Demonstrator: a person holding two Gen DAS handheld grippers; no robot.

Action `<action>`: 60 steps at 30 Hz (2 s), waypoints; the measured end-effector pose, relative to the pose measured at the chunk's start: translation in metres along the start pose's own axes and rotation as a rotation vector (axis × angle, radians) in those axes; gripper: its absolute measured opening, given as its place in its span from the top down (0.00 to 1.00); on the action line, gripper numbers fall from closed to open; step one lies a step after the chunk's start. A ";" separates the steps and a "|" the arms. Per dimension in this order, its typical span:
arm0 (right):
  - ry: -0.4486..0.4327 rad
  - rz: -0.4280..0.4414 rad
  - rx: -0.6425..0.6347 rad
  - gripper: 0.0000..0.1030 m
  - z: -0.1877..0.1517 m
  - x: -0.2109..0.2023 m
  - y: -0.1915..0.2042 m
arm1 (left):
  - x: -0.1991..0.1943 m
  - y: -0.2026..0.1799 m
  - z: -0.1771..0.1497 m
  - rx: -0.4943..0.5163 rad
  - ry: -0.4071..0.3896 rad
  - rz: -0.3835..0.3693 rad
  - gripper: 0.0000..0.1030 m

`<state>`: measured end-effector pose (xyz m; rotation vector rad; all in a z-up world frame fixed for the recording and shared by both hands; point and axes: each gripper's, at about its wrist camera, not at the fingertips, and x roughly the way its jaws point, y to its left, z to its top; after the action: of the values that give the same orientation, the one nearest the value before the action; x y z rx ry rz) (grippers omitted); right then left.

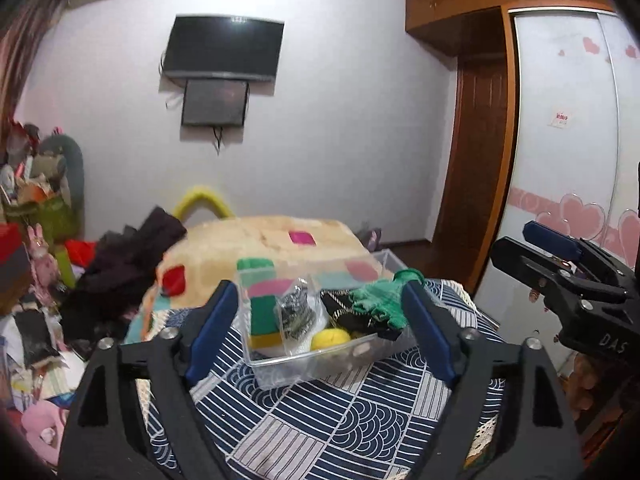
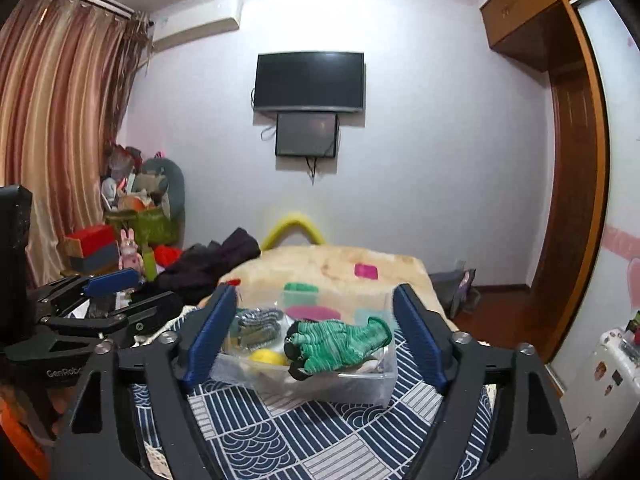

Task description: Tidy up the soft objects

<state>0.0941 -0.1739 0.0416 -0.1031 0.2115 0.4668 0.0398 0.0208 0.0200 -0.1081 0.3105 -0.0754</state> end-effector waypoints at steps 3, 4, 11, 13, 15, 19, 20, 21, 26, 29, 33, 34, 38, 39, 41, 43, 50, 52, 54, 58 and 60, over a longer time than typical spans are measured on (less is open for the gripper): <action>-0.019 0.000 0.008 0.18 -0.002 -0.007 0.001 | -0.017 -0.005 0.001 0.018 -0.038 0.020 0.06; -0.022 0.001 0.010 0.18 -0.002 -0.008 0.002 | -0.021 -0.006 0.000 0.023 -0.045 0.025 0.05; -0.030 -0.011 0.032 0.00 -0.011 -0.014 0.004 | -0.031 -0.013 -0.005 0.045 -0.052 0.051 0.02; -0.033 -0.020 0.033 0.00 -0.013 -0.014 0.004 | -0.031 -0.013 -0.007 0.046 -0.049 0.047 0.01; -0.030 -0.022 0.036 0.00 -0.015 -0.018 0.003 | -0.032 -0.014 -0.009 0.046 -0.046 0.041 0.01; -0.028 -0.025 0.044 0.00 -0.016 -0.018 0.003 | -0.031 -0.016 -0.010 0.048 -0.044 0.041 0.01; -0.029 -0.025 0.046 0.00 -0.018 -0.021 0.002 | -0.031 -0.016 -0.010 0.047 -0.044 0.041 0.01; -0.029 -0.026 0.048 0.00 -0.020 -0.023 0.001 | -0.032 -0.017 -0.010 0.046 -0.045 0.041 0.01; -0.026 -0.028 0.049 0.00 -0.020 -0.024 0.001 | -0.034 -0.015 -0.010 0.038 -0.047 0.041 0.01; -0.026 -0.030 0.048 0.00 -0.020 -0.024 0.002 | -0.035 -0.014 -0.010 0.036 -0.048 0.041 0.01; -0.025 -0.028 0.049 0.00 -0.020 -0.024 0.002 | -0.036 -0.014 -0.010 0.037 -0.048 0.040 0.01; -0.026 -0.028 0.048 0.00 -0.019 -0.024 0.002 | -0.036 -0.014 -0.010 0.037 -0.048 0.039 0.01; -0.025 -0.029 0.048 0.00 -0.020 -0.024 0.002 | -0.036 -0.014 -0.010 0.036 -0.048 0.040 0.01; -0.026 -0.028 0.048 0.00 -0.019 -0.025 0.002 | -0.036 -0.014 -0.010 0.036 -0.049 0.039 0.01; -0.024 -0.029 0.048 0.00 -0.019 -0.024 0.003 | -0.036 -0.014 -0.009 0.036 -0.048 0.040 0.01; -0.023 -0.028 0.049 0.00 -0.019 -0.025 0.002 | -0.036 -0.013 -0.009 0.037 -0.048 0.039 0.01; -0.023 -0.029 0.050 0.00 -0.020 -0.025 0.003 | -0.037 -0.014 -0.009 0.039 -0.050 0.038 0.01; -0.023 -0.028 0.051 0.00 -0.020 -0.026 0.003 | -0.037 -0.014 -0.009 0.041 -0.051 0.038 0.01; -0.023 -0.029 0.049 0.00 -0.020 -0.025 0.002 | -0.037 -0.014 -0.009 0.041 -0.051 0.037 0.01; -0.022 -0.029 0.050 0.00 -0.020 -0.025 0.002 | -0.038 -0.014 -0.009 0.039 -0.051 0.035 0.01; -0.023 -0.028 0.050 0.00 -0.020 -0.026 0.003 | -0.038 -0.015 -0.009 0.040 -0.053 0.036 0.01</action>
<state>0.0670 -0.1856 0.0282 -0.0518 0.1991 0.4340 -0.0001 0.0087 0.0243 -0.0649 0.2581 -0.0432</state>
